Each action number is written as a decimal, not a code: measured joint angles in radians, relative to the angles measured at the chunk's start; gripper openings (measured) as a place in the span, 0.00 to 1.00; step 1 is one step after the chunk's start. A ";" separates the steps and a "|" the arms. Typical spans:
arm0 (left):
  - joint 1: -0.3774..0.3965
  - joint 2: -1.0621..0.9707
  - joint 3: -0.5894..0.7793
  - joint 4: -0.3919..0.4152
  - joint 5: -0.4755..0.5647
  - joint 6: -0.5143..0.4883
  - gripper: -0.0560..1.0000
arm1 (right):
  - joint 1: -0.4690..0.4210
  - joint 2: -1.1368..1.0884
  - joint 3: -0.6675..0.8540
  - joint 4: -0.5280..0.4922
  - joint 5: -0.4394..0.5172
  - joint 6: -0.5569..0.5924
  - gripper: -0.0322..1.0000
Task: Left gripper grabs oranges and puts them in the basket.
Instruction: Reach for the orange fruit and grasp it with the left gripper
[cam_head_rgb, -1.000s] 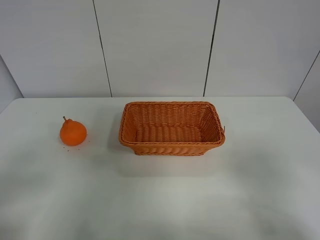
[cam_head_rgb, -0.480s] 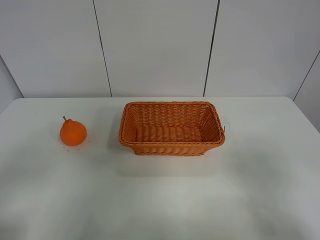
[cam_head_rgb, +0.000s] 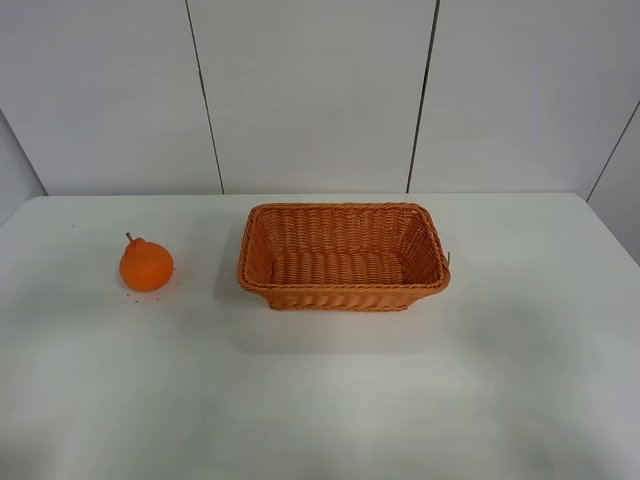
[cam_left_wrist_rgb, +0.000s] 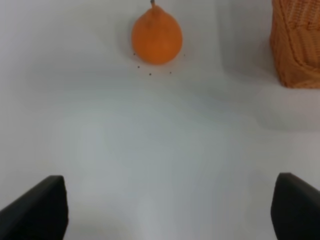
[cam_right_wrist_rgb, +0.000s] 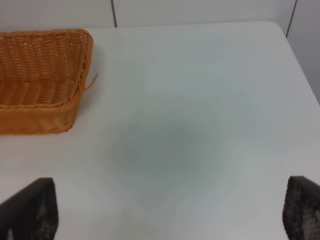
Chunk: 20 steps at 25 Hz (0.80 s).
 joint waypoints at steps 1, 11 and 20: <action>0.000 0.025 -0.018 0.000 0.006 0.000 0.92 | 0.000 0.000 0.000 0.000 0.000 0.000 0.70; 0.000 0.262 -0.199 0.000 -0.006 0.000 0.92 | 0.000 0.000 0.000 0.000 0.000 0.001 0.70; 0.000 0.480 -0.364 0.000 -0.024 0.002 0.92 | 0.000 0.000 0.000 0.001 0.000 0.001 0.70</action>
